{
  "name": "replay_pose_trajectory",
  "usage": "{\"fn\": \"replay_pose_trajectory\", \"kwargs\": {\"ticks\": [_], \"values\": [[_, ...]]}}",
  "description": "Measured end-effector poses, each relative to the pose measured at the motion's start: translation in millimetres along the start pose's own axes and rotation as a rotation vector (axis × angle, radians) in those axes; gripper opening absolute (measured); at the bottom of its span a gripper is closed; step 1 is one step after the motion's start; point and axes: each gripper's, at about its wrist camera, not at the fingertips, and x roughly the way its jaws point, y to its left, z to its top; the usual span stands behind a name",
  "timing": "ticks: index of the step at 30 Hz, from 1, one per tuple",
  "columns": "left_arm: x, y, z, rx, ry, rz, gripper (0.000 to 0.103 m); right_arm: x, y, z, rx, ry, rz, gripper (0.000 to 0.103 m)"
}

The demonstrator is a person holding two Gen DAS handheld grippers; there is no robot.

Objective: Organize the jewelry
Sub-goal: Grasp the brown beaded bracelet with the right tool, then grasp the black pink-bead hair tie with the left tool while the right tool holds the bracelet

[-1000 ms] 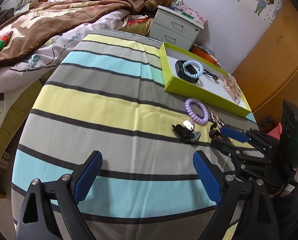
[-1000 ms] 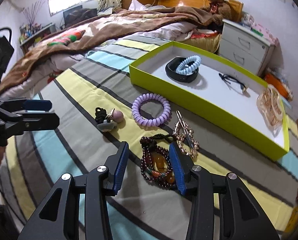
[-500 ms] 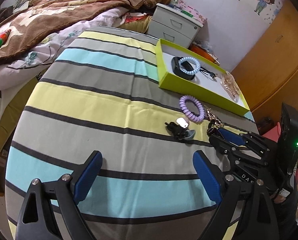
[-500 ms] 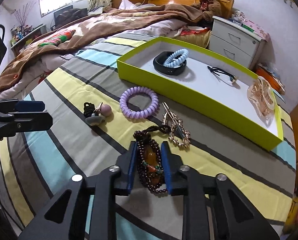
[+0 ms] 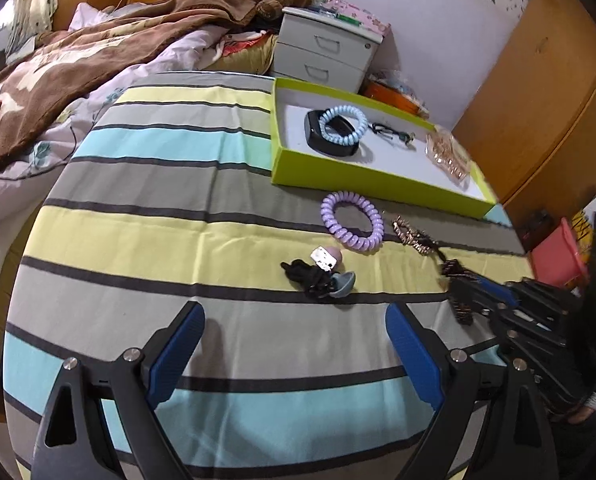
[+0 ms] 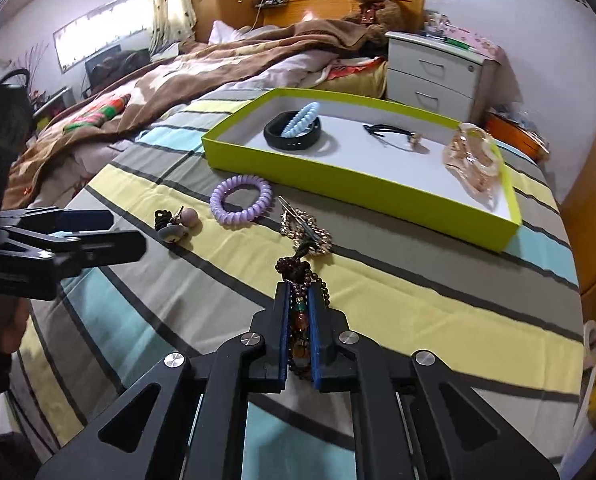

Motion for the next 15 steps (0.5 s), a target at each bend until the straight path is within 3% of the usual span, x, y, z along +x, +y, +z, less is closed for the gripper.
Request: {"fn": "replay_pose_trajectory", "kwargs": {"ticks": [9, 15], "values": [[20, -17, 10, 0.066, 0.001, 0.07, 0.093, -23, -10, -10, 0.078, -0.059, 0.015, 0.008], [28, -29, 9, 0.129, -0.013, 0.13, 0.075, -29, -15, -15, 0.101, -0.071, 0.015, 0.008]]}}
